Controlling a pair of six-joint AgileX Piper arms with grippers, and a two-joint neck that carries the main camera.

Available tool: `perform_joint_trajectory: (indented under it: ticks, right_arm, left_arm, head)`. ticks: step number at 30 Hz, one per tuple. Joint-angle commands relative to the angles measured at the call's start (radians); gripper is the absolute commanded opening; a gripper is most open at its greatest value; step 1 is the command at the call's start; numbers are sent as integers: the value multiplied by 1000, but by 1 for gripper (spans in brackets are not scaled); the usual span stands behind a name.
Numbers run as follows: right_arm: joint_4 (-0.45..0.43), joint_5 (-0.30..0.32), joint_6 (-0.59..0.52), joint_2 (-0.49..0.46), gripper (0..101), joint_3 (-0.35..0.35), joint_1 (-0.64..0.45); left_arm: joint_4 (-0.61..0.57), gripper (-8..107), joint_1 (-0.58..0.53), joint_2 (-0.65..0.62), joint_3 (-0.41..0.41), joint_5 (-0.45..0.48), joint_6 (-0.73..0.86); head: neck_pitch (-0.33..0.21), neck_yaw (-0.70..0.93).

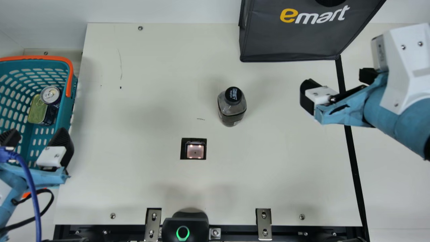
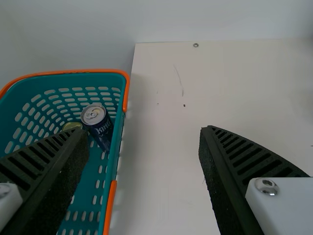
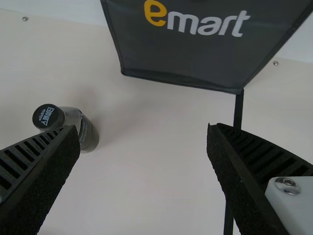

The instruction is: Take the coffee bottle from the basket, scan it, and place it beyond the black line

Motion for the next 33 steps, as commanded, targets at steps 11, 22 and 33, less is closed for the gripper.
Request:
perform_joint_trajectory:
  ticks: [11,22,33]
  right_arm:
    - [-1,-33,-6,99,91,-2,62]
    - [-25,-56,53,172,91,-12,153]
    - [-58,-78,126,221,91,-13,264]
  left_arm:
    - [0,90,0,0,0,0,0]
    - [0,90,0,0,0,0,0]
    - [0,90,0,0,0,0,0]
  head:
    - [-27,2]
    - [-27,2]
    - [-27,2]
